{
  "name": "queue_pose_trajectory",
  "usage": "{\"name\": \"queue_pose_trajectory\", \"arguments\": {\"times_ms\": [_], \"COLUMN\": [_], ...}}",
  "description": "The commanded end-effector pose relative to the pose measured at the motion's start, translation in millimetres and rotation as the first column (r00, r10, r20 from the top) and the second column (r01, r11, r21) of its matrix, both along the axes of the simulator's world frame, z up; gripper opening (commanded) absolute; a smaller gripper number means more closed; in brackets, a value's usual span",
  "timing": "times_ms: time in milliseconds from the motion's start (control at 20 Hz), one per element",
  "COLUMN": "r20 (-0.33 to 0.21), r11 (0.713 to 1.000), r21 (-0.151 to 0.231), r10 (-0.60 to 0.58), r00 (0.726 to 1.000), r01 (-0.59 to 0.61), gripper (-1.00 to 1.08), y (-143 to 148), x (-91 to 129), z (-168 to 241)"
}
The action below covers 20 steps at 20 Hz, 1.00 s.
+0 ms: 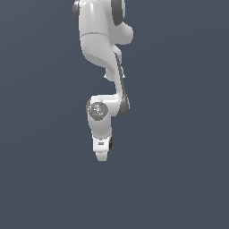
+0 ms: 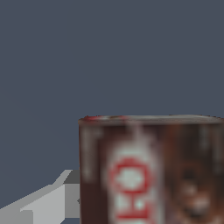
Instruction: Pick up the object and move it to a goal position.
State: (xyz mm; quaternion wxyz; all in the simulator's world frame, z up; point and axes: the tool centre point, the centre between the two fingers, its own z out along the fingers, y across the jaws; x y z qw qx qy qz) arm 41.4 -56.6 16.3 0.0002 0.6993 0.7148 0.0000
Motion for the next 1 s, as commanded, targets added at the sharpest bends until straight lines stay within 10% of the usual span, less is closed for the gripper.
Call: {"name": "queue_pose_trajectory", "arguments": {"times_ms": [0, 950], "r20": [0.000, 0.000], "r11": [1.000, 1.000], "r21": [0.000, -0.001], "r10": [0.000, 0.000], "r00": [1.000, 1.000], "r01": [0.000, 0.000], "gripper": [-1.00, -1.00], "y": [0, 12], "x": [0, -19], "z": [-1, 26]}}
